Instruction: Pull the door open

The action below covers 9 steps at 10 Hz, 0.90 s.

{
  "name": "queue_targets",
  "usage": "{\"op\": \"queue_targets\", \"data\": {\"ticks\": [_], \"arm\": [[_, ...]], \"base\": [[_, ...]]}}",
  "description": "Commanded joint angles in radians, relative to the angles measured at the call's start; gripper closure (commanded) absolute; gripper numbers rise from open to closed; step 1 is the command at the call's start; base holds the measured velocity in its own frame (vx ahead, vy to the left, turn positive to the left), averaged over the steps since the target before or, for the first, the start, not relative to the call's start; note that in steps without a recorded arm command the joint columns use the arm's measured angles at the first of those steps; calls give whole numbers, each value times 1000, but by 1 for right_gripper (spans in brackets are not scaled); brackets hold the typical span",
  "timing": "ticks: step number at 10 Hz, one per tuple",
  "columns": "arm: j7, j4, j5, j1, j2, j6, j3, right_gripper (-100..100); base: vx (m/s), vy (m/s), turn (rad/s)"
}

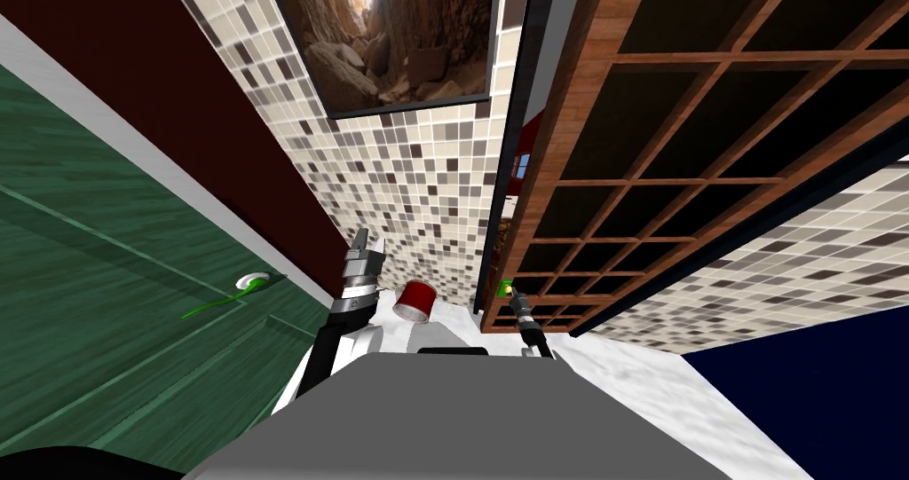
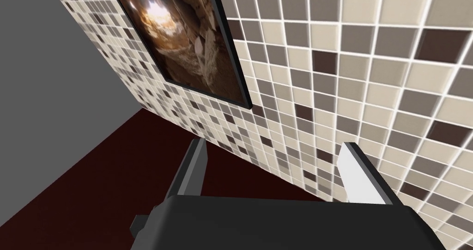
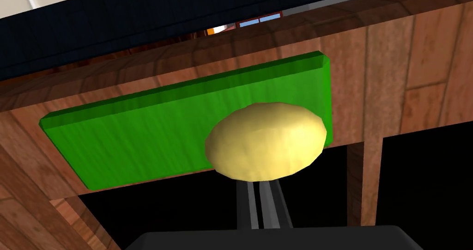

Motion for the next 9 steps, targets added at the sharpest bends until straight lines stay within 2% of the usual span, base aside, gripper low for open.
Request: {"op": "queue_targets", "data": {"ticks": [1,2,7,9], "arm": [[-50,-1,-6,-12,13,-14,29,100],[-66,25,-23,-13,-3,-12,14,-100],[-185,19,-69,-12,-4,-12,36,-100],[-190,19,-69,-12,-4,-12,36,-100]], "base": [[-45,-13,62],[-39,-23,14],[-47,-7,25],[-23,-3,5]]}}
